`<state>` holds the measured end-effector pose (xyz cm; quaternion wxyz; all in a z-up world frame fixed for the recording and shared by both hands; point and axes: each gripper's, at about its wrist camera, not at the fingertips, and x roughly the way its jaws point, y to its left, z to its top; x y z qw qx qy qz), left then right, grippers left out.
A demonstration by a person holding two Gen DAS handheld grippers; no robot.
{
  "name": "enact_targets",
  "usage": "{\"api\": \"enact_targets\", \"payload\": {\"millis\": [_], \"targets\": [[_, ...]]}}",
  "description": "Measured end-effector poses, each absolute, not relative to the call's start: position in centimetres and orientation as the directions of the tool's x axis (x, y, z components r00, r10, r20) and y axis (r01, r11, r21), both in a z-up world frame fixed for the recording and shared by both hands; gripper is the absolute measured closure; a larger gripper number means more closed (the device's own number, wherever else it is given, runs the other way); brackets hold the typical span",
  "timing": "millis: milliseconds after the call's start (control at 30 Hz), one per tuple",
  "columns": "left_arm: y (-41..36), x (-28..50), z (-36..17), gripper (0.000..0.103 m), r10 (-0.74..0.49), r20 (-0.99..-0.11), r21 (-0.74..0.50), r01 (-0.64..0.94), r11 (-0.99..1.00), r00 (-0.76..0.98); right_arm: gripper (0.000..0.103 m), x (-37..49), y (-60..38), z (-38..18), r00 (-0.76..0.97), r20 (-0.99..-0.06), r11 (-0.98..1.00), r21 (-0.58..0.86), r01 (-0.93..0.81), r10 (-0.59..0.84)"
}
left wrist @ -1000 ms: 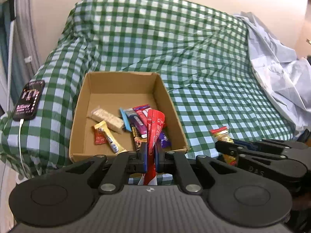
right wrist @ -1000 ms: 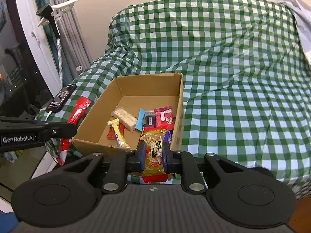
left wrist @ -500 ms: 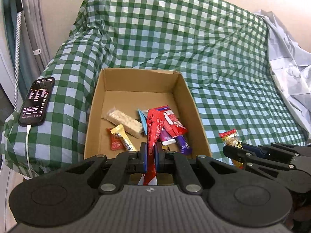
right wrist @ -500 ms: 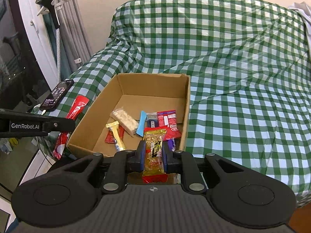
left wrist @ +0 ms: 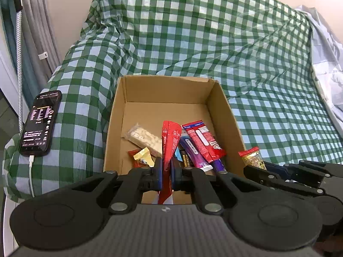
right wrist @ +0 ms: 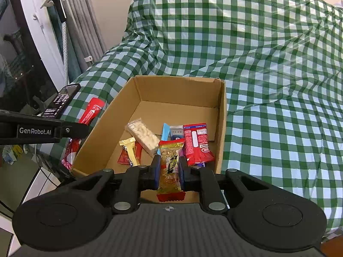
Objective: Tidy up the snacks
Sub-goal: 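Carry both snacks over the box and open both tools to drop them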
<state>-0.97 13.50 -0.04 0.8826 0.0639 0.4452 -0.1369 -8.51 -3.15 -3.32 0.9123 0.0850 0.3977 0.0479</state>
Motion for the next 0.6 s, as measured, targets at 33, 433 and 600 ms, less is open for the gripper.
{"api": "enact_targets", "payload": {"millis": [33,433,600], "targets": [[13.4,-0.5,-0.3,0.095,-0.182,-0.807,-0.007,0.299,0.954,0.562,0.085,-8.1,-3.1,-3.5,0.675,-0.721,0.981,0.194,-0.020,0.157],[12.4,4.6,-3.5,0.095,-0.137,-0.848,0.027,0.300,0.954,0.511,0.085,-3.1,-3.4,-5.8,0.642,-0.747,0.975,0.220,-0.006,0.173],[11.8,6.6,-5.0,0.095,-0.123,-0.864,0.035,0.301,0.953,0.489,0.085,-1.1,-3.6,-7.1,0.627,-0.760,0.974,0.225,0.004,0.172]]}}
